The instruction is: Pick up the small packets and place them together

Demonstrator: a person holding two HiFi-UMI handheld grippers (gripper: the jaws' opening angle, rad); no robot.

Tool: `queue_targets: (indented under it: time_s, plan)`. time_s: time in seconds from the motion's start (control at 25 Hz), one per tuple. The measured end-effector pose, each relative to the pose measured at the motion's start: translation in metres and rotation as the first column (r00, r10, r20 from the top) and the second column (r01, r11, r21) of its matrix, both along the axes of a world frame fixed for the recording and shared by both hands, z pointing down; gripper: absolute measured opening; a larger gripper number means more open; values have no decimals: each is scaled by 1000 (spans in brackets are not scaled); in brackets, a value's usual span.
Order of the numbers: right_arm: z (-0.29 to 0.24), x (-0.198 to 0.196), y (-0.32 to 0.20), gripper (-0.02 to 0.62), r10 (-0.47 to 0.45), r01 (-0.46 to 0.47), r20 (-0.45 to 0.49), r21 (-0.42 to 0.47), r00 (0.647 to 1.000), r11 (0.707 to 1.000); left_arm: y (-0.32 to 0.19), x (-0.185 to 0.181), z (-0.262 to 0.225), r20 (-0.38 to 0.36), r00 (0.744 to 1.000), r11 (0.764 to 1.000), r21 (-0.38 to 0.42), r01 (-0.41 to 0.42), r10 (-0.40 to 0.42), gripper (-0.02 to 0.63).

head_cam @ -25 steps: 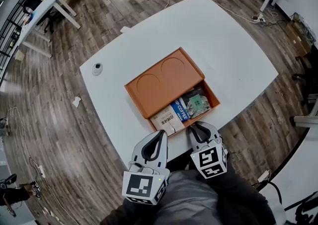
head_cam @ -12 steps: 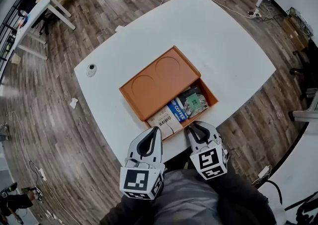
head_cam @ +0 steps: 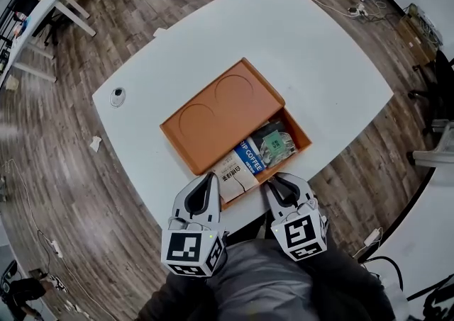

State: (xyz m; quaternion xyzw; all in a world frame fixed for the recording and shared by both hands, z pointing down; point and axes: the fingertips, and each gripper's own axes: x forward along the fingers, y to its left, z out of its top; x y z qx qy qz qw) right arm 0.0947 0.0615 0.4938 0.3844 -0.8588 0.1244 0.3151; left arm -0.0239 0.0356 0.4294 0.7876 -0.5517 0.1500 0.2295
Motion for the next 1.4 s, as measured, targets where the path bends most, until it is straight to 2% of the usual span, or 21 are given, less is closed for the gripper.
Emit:
queue_targets:
  time_s: [0.76, 1.4]
  plan:
    - [3, -1, 3, 66, 8, -7, 18, -23, 1000, 1000, -18, 3, 11, -26, 997, 997, -25, -68, 67, 0]
    - [1, 1, 7, 60, 1, 1, 40, -42, 999, 999, -37, -10, 9, -17, 998, 998, -33, -60, 60, 0]
